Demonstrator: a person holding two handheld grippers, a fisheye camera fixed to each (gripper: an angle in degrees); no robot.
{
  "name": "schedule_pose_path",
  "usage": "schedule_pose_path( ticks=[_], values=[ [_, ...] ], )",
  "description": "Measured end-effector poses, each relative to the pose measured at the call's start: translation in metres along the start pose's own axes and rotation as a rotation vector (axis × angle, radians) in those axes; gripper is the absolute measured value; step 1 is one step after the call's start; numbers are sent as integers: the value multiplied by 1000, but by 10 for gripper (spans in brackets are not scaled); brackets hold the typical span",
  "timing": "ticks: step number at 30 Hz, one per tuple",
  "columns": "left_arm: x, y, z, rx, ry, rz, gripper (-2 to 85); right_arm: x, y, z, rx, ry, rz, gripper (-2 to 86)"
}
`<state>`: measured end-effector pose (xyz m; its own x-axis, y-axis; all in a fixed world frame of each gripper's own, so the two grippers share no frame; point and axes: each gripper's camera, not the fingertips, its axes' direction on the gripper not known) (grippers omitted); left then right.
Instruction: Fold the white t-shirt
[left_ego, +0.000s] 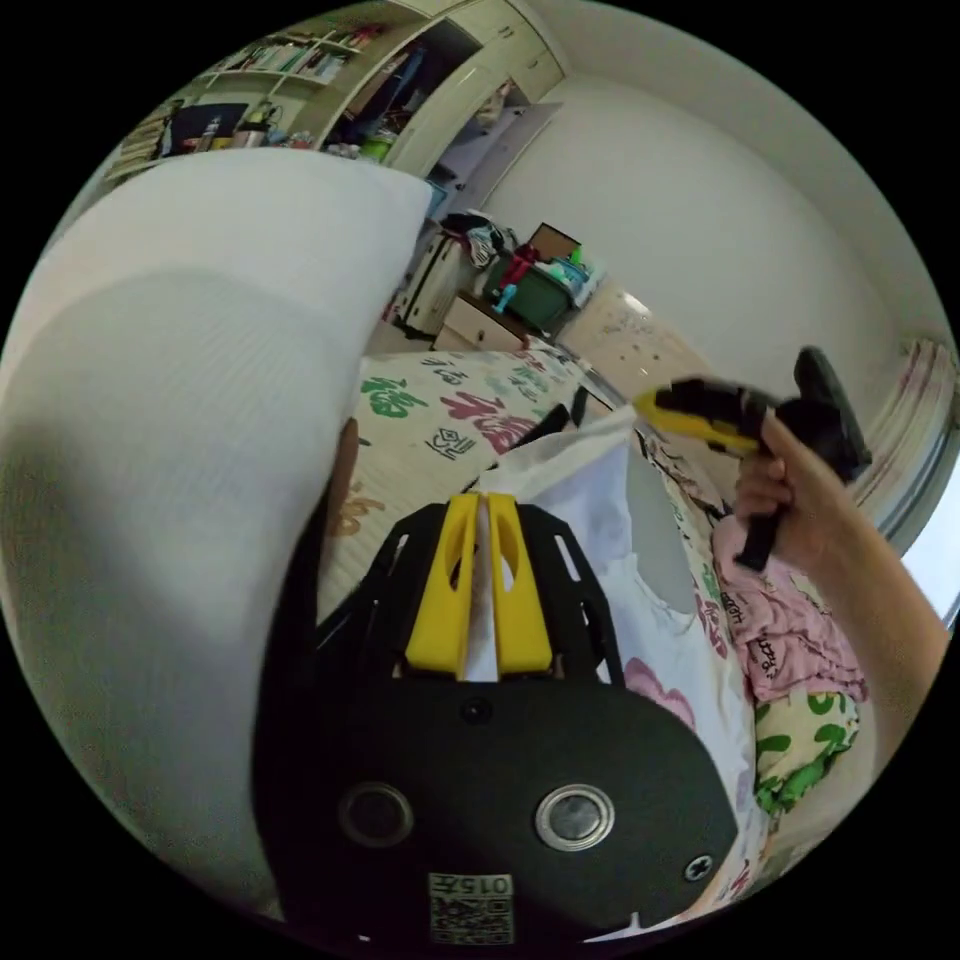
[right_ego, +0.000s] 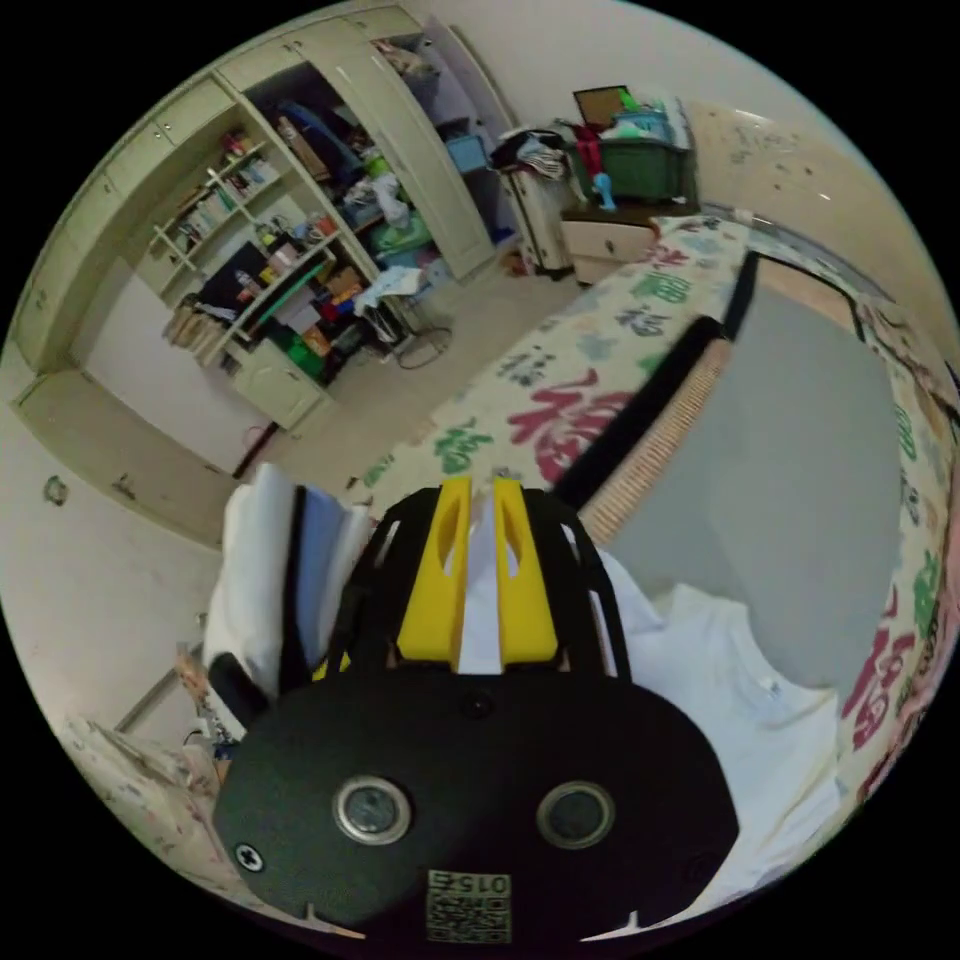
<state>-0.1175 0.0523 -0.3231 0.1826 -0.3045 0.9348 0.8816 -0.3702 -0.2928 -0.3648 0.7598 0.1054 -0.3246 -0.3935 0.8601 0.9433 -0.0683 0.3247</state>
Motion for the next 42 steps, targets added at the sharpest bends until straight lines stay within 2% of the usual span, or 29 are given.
schedule_pose_path(
  ticks=[3, 7, 11, 13, 15, 19, 21, 24, 27, 30, 32, 35, 42],
  values=[
    [-2, 3, -26, 65, -20, 27, 64, -25, 28, 0, 30, -122, -54, 81],
    [24, -4, -58, 89, 155, 165, 66, -14, 109, -25, 35, -78, -85, 77],
    [61, -5, -76, -20, 351, 327, 53, 51, 246, -84, -7, 177, 151, 56],
    [98, 6, -88, -162, 471, 522, 47, 71, 316, -115, -30, 291, 288, 53],
    [119, 25, -100, -264, 492, 671, 49, 79, 411, -157, -60, 425, 481, 52],
    [113, 79, -127, -465, 338, 889, 55, 53, 531, -214, 13, 492, 725, 50],
    [99, 92, -134, -575, 246, 933, 55, 25, 582, -232, 65, 457, 809, 44],
    [74, 90, -148, -644, 127, 904, 52, -6, 615, -228, 38, 441, 844, 38],
    [60, 81, -146, -717, 44, 857, 50, -27, 627, -213, -50, 465, 863, 32],
    [60, 79, -140, -780, 41, 855, 47, -44, 629, -196, -175, 538, 868, 21],
    [68, 81, -135, -800, 13, 892, 46, -51, 629, -186, -260, 576, 872, 10],
    [87, 86, -129, -810, -61, 983, 33, -74, 622, -185, -274, 634, 811, -1],
    [138, 74, -98, -875, -231, 1067, 0, -94, 589, -192, -458, 607, 814, -5]
  ],
)
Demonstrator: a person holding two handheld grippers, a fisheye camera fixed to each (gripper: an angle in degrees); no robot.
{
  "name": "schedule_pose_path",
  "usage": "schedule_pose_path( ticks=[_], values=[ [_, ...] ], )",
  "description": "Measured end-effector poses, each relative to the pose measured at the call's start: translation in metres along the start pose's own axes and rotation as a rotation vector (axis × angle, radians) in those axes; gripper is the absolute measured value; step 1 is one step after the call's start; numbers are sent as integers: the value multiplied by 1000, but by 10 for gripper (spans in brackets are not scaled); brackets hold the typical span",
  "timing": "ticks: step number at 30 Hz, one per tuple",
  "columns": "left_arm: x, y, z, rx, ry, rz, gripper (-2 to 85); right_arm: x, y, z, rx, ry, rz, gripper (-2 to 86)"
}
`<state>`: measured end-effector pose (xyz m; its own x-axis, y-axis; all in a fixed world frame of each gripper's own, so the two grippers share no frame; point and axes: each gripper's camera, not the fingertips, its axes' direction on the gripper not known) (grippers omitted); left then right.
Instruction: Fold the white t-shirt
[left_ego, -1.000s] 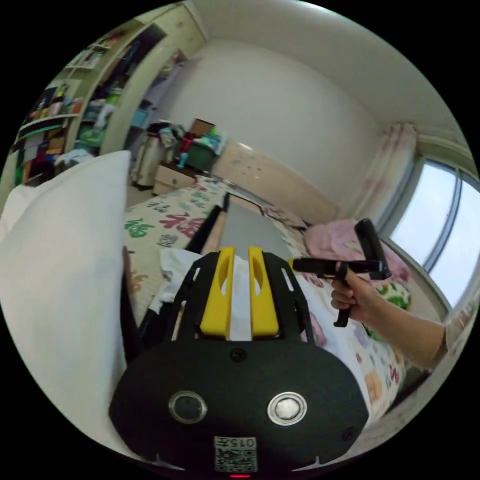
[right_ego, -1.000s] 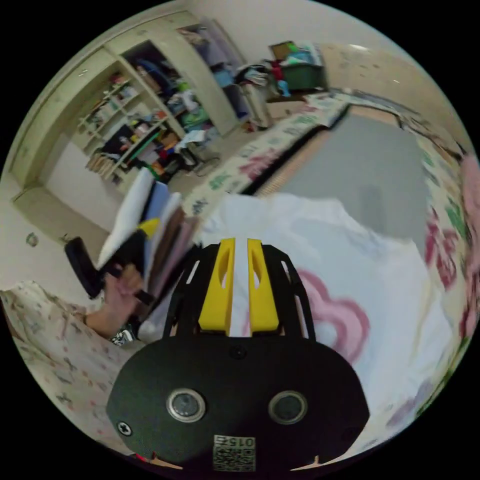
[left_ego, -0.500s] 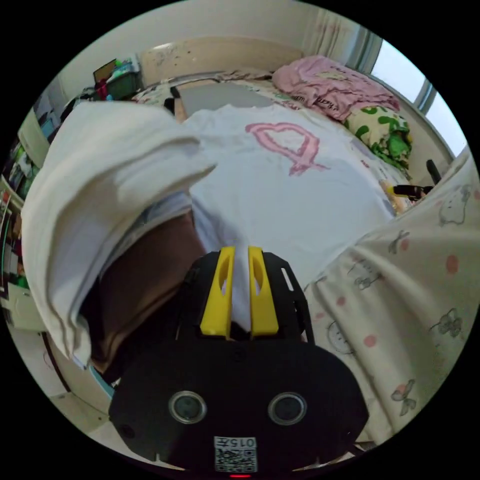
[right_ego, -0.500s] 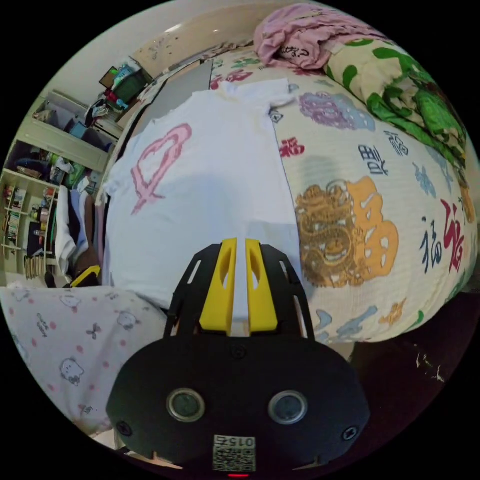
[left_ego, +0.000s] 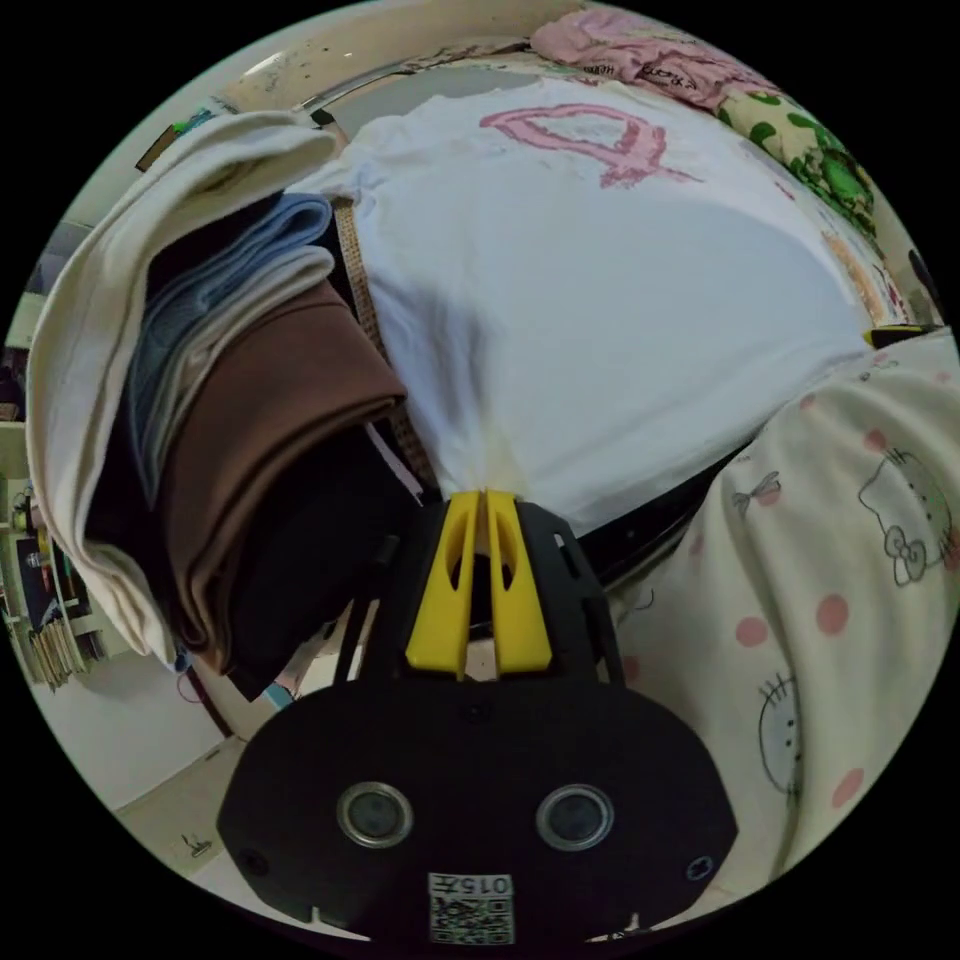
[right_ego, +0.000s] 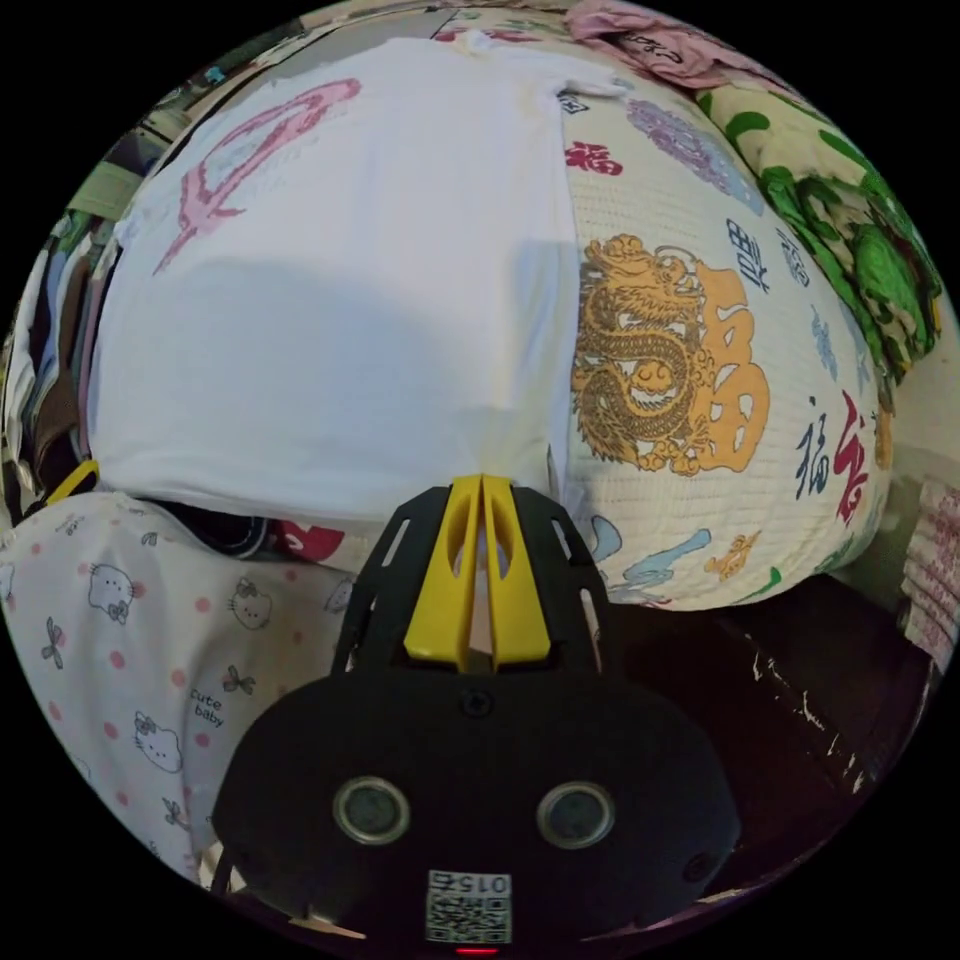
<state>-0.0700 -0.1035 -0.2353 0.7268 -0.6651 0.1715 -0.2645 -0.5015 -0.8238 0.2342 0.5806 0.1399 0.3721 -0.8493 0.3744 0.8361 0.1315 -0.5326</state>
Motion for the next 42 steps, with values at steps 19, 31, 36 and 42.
schedule_pose_path(
  ticks=[19, 31, 36, 42],
  values=[
    [-100, -88, -10, -114, 95, 103, 2, -101, 14, -134, -77, 253, -190, -5],
    [-172, -101, -3, -198, 122, 149, 0, -124, 27, -266, -33, 248, -168, -5],
    [-204, -88, -6, -195, 120, 192, 4, -107, 50, -343, 109, 139, -104, -7],
    [-277, -45, -42, -167, 148, 120, 7, -9, 105, -430, 236, -299, 283, -10]
  ],
)
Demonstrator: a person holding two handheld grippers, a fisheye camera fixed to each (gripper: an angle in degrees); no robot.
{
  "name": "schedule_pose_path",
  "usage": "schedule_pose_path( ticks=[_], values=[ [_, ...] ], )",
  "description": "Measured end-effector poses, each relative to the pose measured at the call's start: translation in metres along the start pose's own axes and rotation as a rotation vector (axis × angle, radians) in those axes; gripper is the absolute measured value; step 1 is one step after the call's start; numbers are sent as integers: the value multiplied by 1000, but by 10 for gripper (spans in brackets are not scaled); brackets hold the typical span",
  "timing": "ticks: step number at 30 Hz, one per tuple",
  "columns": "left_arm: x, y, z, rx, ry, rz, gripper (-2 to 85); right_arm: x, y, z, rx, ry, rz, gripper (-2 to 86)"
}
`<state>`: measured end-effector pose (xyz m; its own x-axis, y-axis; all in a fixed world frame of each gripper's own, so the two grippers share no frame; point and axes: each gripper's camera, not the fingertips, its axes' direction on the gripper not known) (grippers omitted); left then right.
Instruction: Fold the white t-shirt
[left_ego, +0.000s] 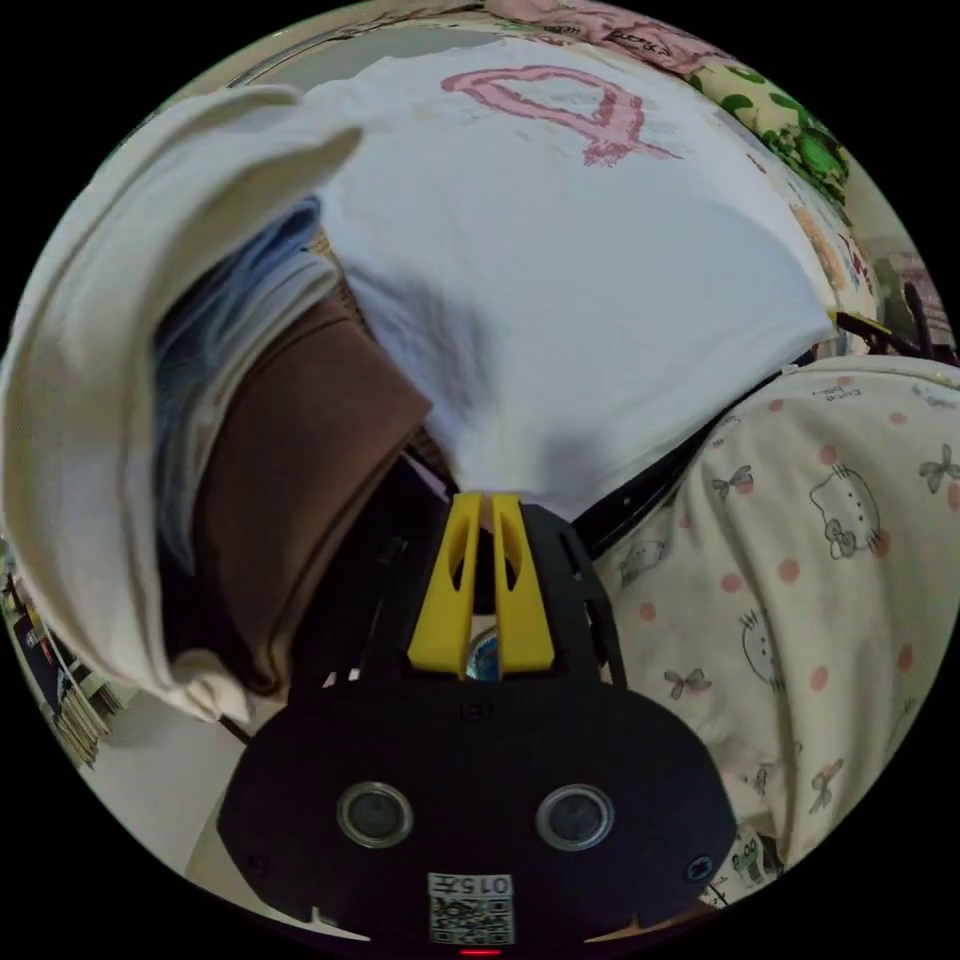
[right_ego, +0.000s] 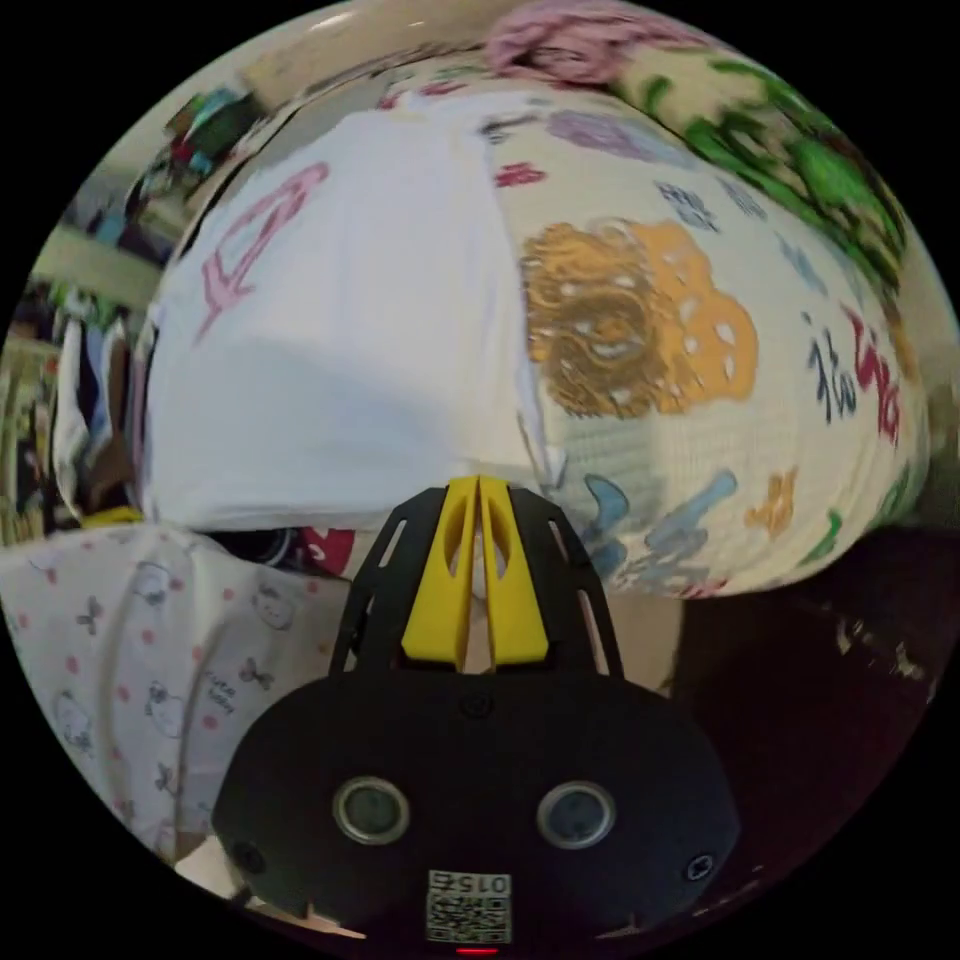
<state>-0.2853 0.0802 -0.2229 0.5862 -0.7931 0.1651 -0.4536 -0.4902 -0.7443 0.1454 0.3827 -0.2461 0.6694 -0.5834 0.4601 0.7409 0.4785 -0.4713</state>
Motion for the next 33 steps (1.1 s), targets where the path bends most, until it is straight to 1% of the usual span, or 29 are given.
schedule_pose_path(
  ticks=[2, 4, 5, 6, 7, 8, 10, 11, 12, 13, 15, 16, 18, 21, 24, 26, 27, 30, 33],
  values=[
    [-16, 18, -18, 22, 20, 7, 9, 20, 5, -42, 76, -42, 113, -9],
    [-29, 36, -50, 88, 7, 47, 18, 31, 8, -90, 206, -96, 184, -8],
    [-30, 39, -59, 115, -2, 59, 21, 34, 9, -122, 306, -134, 214, -6],
    [-32, 44, -78, 180, -21, 81, 29, 28, 7, -154, 401, -162, 206, -4],
    [-32, 46, -97, 259, -38, 95, 38, 21, 5, -170, 443, -160, 187, -1],
    [-31, 47, -107, 306, -52, 96, 49, -1, -1, -201, 514, -109, 135, 5],
    [-25, 59, -137, 506, -154, 100, 84, -45, -9, -241, 596, 37, 37, 22],
    [-24, 62, -141, 544, -182, 102, 89, -74, -13, -263, 649, 142, -7, 49],
    [-24, 69, -146, 600, -215, 101, 92, -96, -15, -281, 707, 207, -43, 65],
    [-29, 73, -146, 626, -206, 100, 94, -104, -16, -288, 737, 212, -63, 68],
    [-43, 75, -143, 625, -143, 85, 93, -112, -24, -307, 804, 81, -115, 68],
    [-54, 75, -140, 611, -112, 62, 91, -109, -29, -308, 804, 36, -98, 69],
    [-71, 79, -140, 608, -116, 22, 90, -87, -58, -306, 723, -161, 9, 77],
    [-98, 86, -166, 672, -128, -3, 88, -72, -90, -308, 675, -333, 77, 92],
    [-126, 80, -194, 731, -81, -39, 88, -64, -128, -320, 650, -367, 100, 98],
    [-138, 68, -202, 733, -47, -46, 89, -56, -155, -327, 624, -404, 117, 98],
    [-142, 56, -205, 731, -30, -46, 90, -49, -175, -333, 618, -435, 123, 97],
    [-144, 13, -208, 696, 20, -47, 97, -35, -229, -344, 618, -446, 144, 94],
    [-130, -41, -221, 709, 78, 19, 101, -22, -289, -349, 599, -446, 175, 95]
  ],
)
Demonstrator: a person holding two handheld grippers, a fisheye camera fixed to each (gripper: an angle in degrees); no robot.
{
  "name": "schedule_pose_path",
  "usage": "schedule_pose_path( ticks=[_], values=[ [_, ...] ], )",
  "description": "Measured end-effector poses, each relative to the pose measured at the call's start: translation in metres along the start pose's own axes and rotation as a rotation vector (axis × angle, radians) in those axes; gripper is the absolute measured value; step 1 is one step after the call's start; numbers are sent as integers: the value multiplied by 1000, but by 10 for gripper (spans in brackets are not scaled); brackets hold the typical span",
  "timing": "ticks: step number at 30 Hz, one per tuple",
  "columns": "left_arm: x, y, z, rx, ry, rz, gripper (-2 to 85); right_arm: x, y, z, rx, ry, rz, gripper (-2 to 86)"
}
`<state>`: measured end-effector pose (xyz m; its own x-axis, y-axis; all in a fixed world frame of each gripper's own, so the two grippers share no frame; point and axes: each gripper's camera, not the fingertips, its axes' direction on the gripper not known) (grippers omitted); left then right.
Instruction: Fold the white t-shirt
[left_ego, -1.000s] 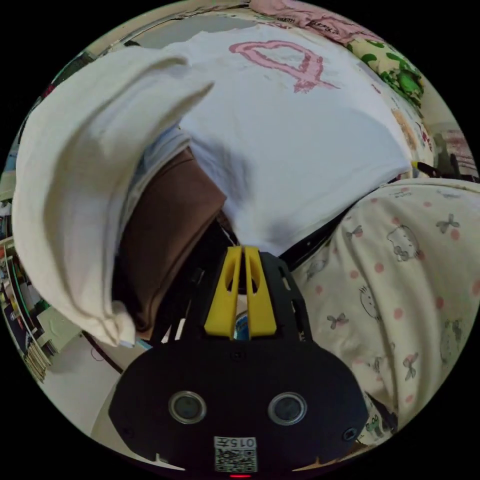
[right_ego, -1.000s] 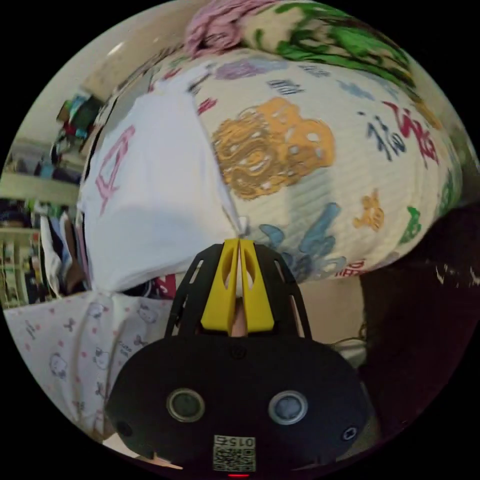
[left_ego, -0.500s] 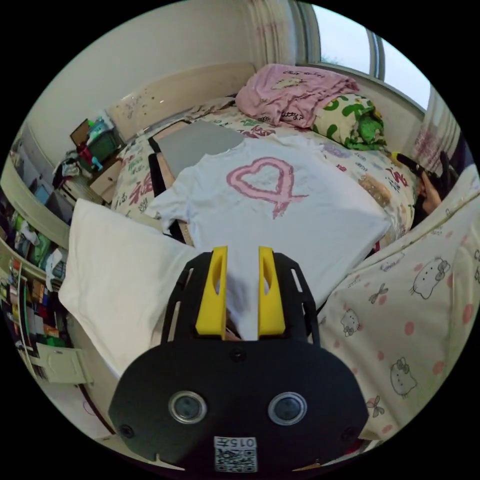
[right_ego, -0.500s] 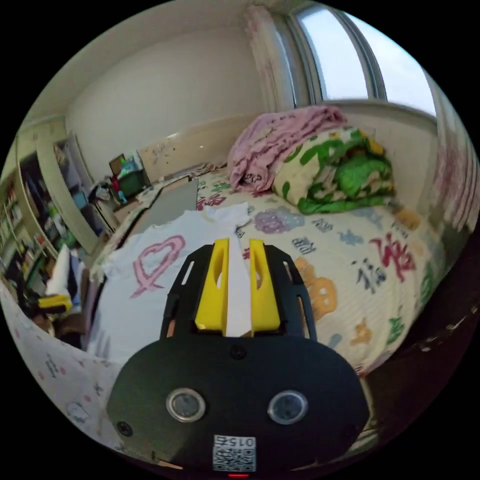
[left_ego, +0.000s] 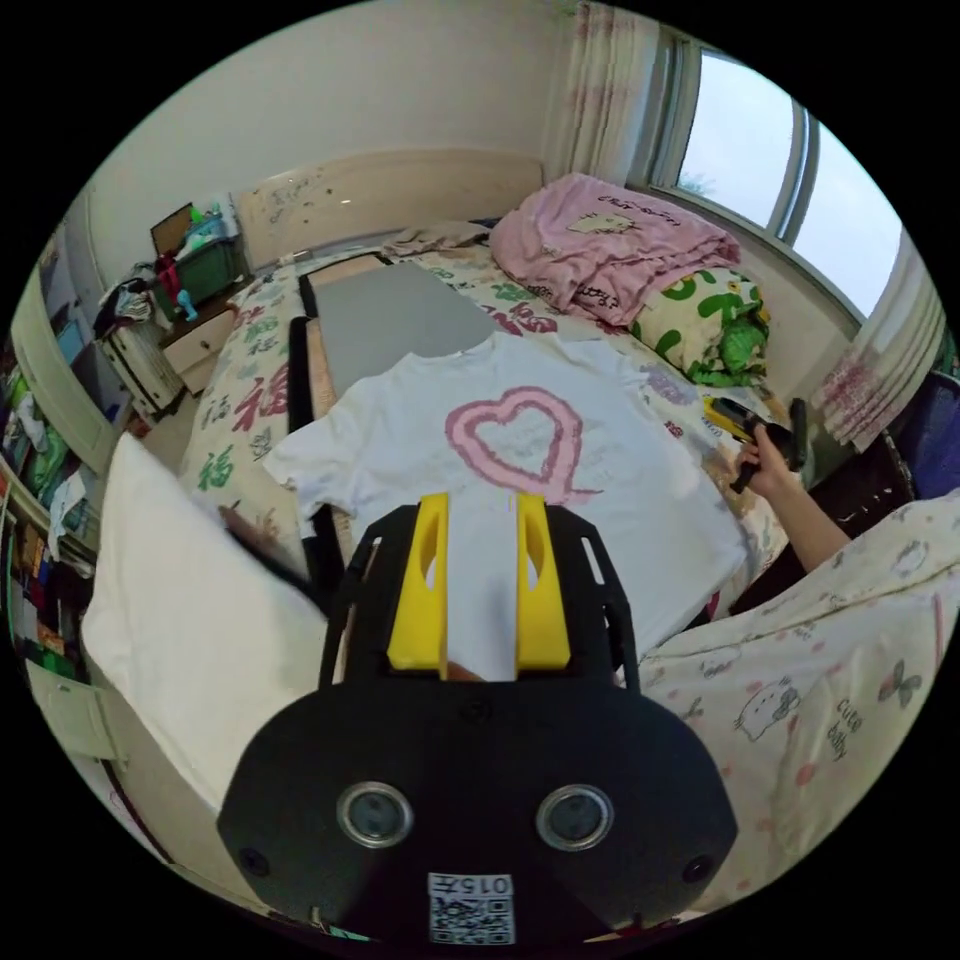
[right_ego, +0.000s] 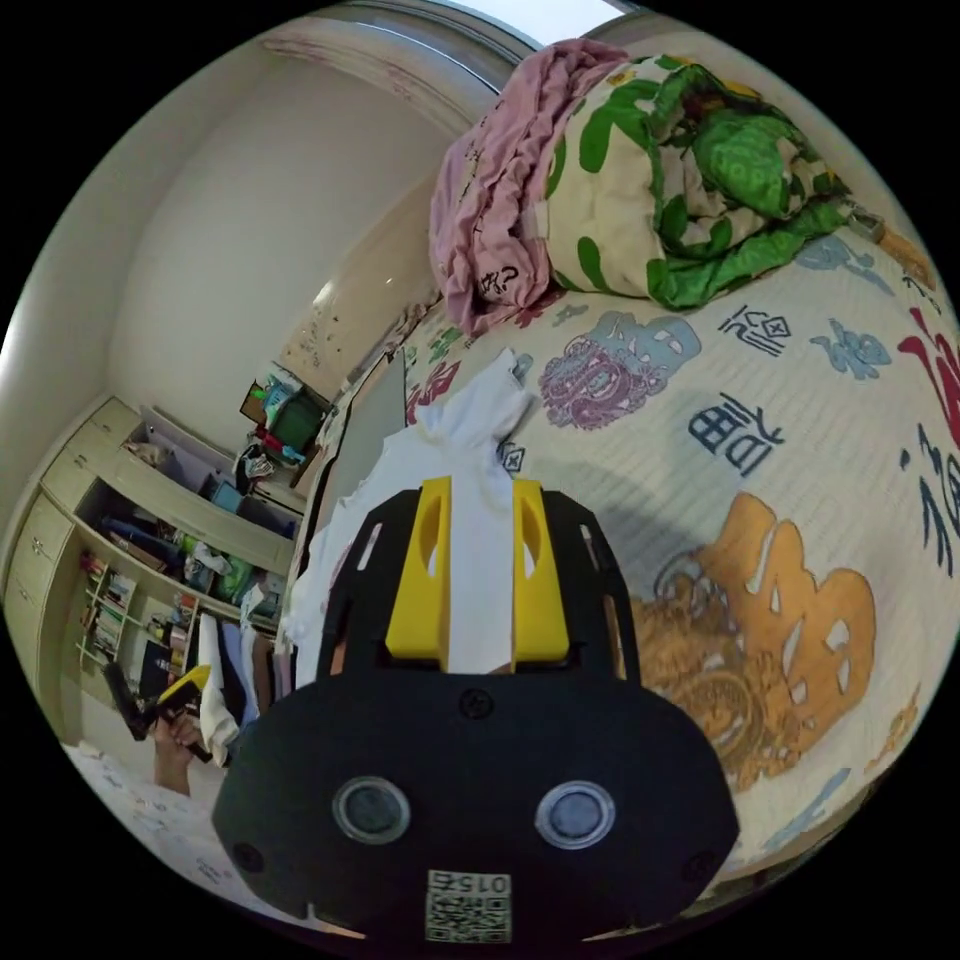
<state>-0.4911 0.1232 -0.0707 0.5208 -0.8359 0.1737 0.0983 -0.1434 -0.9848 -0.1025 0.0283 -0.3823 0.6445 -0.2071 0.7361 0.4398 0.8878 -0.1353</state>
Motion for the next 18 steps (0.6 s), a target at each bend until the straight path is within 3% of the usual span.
schedule_pose_path(
  ticks=[9, 14, 18],
  values=[
    [41, -206, 115, -106, 169, 172, 96, 46, -133, 87, -37, -12, 116, 83],
    [101, -331, 193, -155, 107, 383, 95, 95, -138, 86, 75, -172, 191, 19],
    [166, -460, 278, -136, 208, 488, 86, 107, -153, 83, 73, -173, 191, 6]
  ],
)
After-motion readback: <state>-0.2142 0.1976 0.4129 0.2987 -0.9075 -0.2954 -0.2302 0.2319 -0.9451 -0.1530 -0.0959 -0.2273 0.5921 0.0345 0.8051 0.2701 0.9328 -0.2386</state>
